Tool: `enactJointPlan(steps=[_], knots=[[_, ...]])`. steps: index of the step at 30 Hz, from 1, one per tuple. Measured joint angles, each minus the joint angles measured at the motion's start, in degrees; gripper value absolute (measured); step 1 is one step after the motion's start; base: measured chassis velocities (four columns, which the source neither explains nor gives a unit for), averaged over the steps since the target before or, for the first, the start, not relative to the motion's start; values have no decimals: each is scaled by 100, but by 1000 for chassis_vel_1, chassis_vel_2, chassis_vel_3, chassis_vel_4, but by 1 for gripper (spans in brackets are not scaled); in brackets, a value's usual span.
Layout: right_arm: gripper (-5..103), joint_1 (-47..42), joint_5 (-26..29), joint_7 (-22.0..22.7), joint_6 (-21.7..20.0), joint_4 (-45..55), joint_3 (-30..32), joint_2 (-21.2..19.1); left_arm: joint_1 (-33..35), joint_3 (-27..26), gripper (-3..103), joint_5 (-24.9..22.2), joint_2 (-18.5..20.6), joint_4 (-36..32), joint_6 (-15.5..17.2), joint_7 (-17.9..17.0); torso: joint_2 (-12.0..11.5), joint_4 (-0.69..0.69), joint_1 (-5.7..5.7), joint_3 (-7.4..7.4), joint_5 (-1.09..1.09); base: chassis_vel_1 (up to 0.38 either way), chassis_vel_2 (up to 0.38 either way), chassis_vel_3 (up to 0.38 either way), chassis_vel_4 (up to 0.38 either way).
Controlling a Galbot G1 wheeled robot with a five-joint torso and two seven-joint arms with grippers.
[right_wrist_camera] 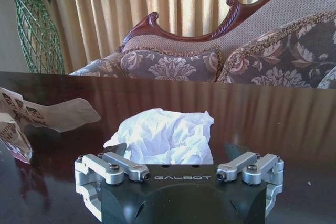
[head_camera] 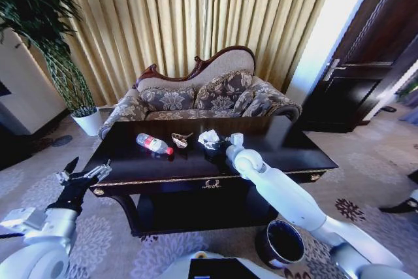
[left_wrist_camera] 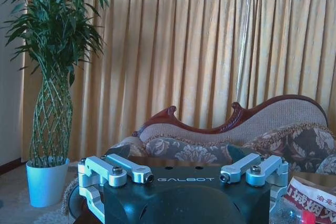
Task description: Move to the front of the table and place the trash on the table into the trash bin.
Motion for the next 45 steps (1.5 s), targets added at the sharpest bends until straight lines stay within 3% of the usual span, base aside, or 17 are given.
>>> enactJointPlan(steps=[3, 7, 9, 10, 18, 19, 22, 29, 39, 45], knots=[[102, -1, -44, 1, 12, -11, -6, 10, 2, 5, 100, 1, -8, 0, -24, 1, 0, 0, 0, 0, 0, 0, 0, 0, 0], [85, -43, -125, 2, 73, -22, -5, 3, 8, 17, 100, 3, -17, 0, -30, 3, 0, 0, 0, 0, 0, 0, 0, 0, 0], [85, -67, -143, 2, 108, -22, 1, -4, 12, 19, 100, 3, -18, 0, -31, 4, 0, 0, 0, 0, 0, 0, 0, 0, 0], [75, -100, -159, 2, 131, -22, 17, -12, 15, 21, 100, 4, -19, 0, -32, 5, 0, 0, 0, 0, 0, 0, 0, 0, 0], [53, -222, -226, 2, 166, 5, 95, -46, 13, 54, 100, 10, -22, 0, -35, 9, 0, 0, 0, 0, 0, 0, 0, 0, 0], [42, -240, -233, 2, 171, 13, 108, -51, 12, 74, 100, 15, -28, 0, -36, 9, 1, 0, 0, 0, 0, 0, 0, 0, 0], [37, -262, -244, 2, 181, 24, 116, -57, 18, 94, 100, 19, -43, 0, -36, 9, 1, 0, 0, 0, 0, 0, 0, 0, 0], [4, -324, -329, 3, 216, 45, 119, -58, 48, 102, 100, 26, -69, 0, -47, 20, 1, 0, 0, 0, 0, 0, 0, 0, 0], [0, -360, -351, 90, 363, 171, 149, -133, 35, 122, 100, 64, -65, 0, -55, 41, 1, 0, 0, 0, 0, 0, 0, 0, 0], [0, -673, -260, 329, 489, 795, 555, -527, -54, 101, 100, 57, -44, 0, -84, 27, 0, 1, 0, 0, 2, 0, 0, 0, 0]])
